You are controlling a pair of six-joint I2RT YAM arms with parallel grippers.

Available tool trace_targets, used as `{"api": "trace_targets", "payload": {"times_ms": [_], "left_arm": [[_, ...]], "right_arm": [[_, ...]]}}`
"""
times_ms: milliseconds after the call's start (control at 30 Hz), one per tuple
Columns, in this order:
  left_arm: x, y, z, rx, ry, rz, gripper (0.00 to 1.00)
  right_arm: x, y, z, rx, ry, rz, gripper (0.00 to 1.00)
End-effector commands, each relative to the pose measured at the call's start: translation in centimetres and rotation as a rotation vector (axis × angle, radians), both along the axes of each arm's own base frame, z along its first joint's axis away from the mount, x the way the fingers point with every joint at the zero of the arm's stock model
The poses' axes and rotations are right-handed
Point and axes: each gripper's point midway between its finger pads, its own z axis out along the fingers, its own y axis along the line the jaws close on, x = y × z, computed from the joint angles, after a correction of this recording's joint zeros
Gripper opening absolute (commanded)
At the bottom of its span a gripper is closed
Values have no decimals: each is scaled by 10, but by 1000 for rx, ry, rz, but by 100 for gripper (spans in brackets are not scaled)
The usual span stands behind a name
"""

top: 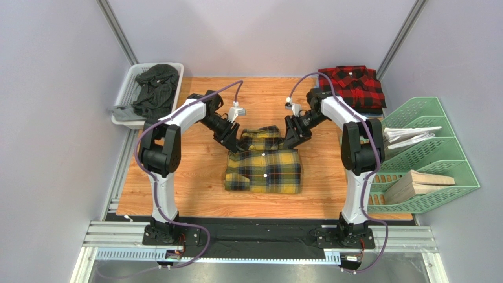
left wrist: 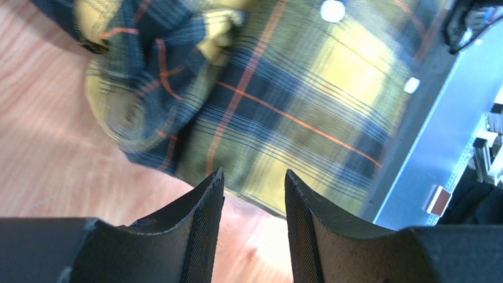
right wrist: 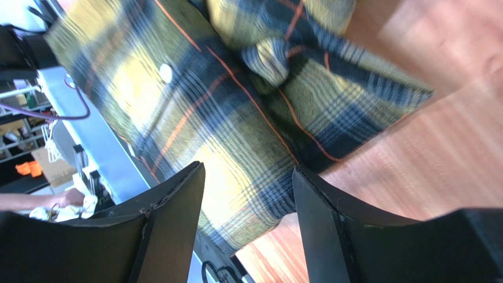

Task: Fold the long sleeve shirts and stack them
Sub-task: Fold the shirt

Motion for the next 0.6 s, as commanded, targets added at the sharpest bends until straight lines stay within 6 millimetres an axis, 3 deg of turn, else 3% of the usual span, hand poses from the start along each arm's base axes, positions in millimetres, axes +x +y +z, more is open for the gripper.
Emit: {"api": "trace_targets", "payload": {"times_ms": [0, 300, 567], "left_arm": [[18, 3, -12, 50, -9, 24, 49], [22, 13, -30, 131, -12, 45, 51], [21, 13, -33, 137, -2, 52, 52]], "right_arm": [[-12, -8, -16, -40, 7, 51, 62], [-18, -11, -28, -42, 28, 64, 63], [-2, -19, -36, -70, 14, 14, 68]]}}
